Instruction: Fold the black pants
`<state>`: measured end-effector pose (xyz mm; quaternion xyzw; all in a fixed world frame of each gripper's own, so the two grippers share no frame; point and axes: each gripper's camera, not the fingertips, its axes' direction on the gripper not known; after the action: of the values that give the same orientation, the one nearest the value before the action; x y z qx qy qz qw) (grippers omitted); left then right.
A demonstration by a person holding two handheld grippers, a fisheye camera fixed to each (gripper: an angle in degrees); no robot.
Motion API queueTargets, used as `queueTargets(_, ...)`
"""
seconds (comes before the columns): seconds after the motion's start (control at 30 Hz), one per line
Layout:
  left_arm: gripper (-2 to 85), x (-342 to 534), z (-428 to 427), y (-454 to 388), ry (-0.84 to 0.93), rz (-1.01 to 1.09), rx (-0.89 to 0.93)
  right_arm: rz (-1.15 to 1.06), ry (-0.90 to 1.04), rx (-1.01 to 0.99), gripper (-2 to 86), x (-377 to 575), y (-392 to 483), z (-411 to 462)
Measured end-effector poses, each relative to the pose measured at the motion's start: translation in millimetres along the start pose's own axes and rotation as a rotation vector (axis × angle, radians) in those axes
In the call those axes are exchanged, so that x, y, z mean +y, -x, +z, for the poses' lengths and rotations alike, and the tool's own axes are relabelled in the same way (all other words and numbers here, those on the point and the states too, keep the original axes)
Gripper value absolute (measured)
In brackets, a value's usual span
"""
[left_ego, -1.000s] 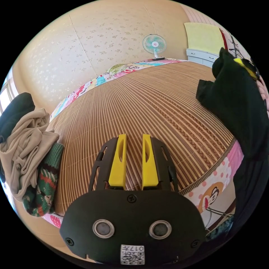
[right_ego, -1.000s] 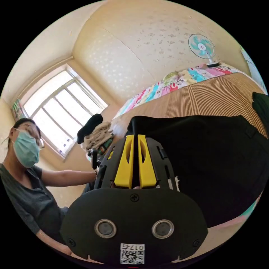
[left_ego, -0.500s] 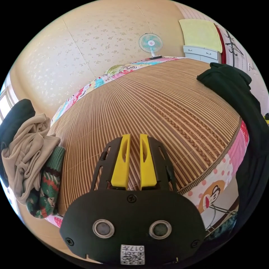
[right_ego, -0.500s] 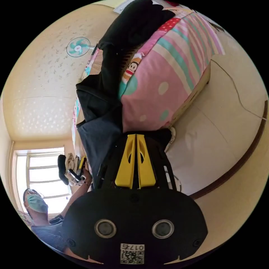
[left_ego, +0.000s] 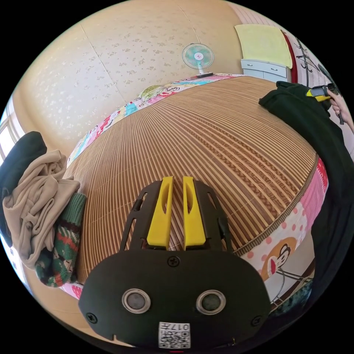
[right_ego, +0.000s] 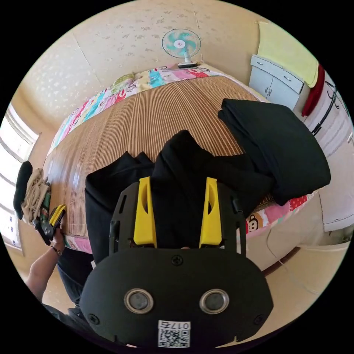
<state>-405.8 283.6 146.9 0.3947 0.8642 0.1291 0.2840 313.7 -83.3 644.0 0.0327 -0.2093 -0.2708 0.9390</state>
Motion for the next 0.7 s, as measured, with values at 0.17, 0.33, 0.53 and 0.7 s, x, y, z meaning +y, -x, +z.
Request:
queueTargets(0.17,5.2,1,-4,11,0.0,-0.003,0.003,-0.01,0.051,0.097,8.7,3,52,14)
queueTargets(0.33,5.1,4,-9,22,0.0,0.001,-0.003,-0.318,-0.31,0.271,3.4,74,157,-81)
queueTargets(0.53,3.5,11,-20,43,0.016,-0.006,-0.018,-0.598,-0.694,0.162,3.0,164,230,-214)
queueTargets(0.7,0.8,17,-55,80,0.086,-0.093,0.194,-0.734,-0.879,0.076,3.1,228,259,-296)
